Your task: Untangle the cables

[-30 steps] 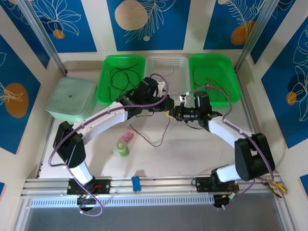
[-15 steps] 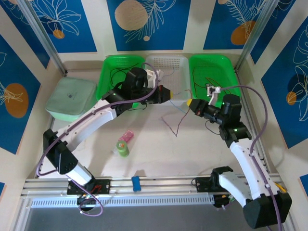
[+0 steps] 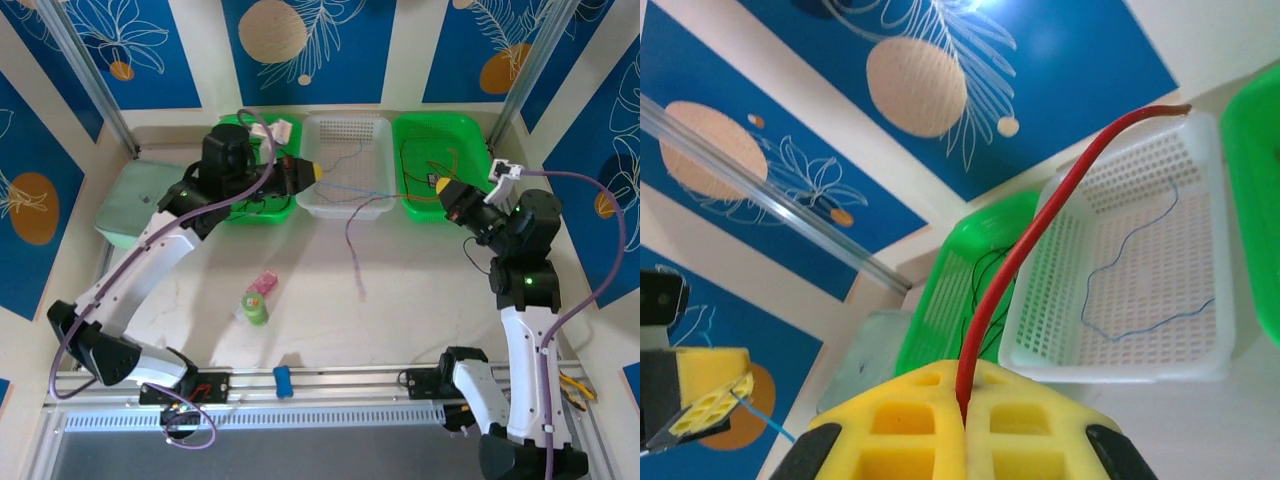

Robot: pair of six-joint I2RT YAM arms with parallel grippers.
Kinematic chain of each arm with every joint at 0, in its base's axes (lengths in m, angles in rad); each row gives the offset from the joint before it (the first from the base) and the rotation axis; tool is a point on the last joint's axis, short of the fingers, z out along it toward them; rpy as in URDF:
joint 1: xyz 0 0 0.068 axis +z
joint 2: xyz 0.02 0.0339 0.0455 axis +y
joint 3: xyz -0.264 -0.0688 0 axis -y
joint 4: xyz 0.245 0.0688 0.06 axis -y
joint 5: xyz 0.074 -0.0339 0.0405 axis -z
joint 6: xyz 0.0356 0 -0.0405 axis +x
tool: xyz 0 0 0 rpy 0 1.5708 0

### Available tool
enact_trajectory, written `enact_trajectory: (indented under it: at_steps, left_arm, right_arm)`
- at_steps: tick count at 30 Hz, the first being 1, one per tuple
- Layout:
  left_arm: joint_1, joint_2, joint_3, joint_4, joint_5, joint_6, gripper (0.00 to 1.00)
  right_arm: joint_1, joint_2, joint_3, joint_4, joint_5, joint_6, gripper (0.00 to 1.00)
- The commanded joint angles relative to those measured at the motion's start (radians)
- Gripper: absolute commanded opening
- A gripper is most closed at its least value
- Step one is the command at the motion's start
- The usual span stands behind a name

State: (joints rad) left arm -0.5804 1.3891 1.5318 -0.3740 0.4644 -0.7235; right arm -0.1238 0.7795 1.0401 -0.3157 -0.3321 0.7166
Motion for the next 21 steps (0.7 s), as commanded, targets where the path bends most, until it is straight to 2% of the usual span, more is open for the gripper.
enact_trajectory:
  at_steps: [1,5,12,21]
  left_arm:
    - [0.064,-0.074,-0.061,-0.032,0.014,0.023,0.00]
    - [0.133,-0.146,-0.124,-0.054,0.018,0.025,0.00]
    - [0.229,-0.213,-0.164,-0.120,0.044,0.049,0.00]
    - [0.375,-0.262,-0.191,-0.183,0.066,0.078,0.00]
  right_arm:
    - [-0.041,-0.020,0.034,-0.045,0.051,-0.021,0.00]
    - [-0.088,-0.031,0.038,-0.046,0.061,-0.020,0.00]
    - [-0.112,-0.033,0.053,-0.065,0.098,-0.051,0.00]
    - [-0.145,-0.028,0.103,-0.085,0.210,-0.079,0.00]
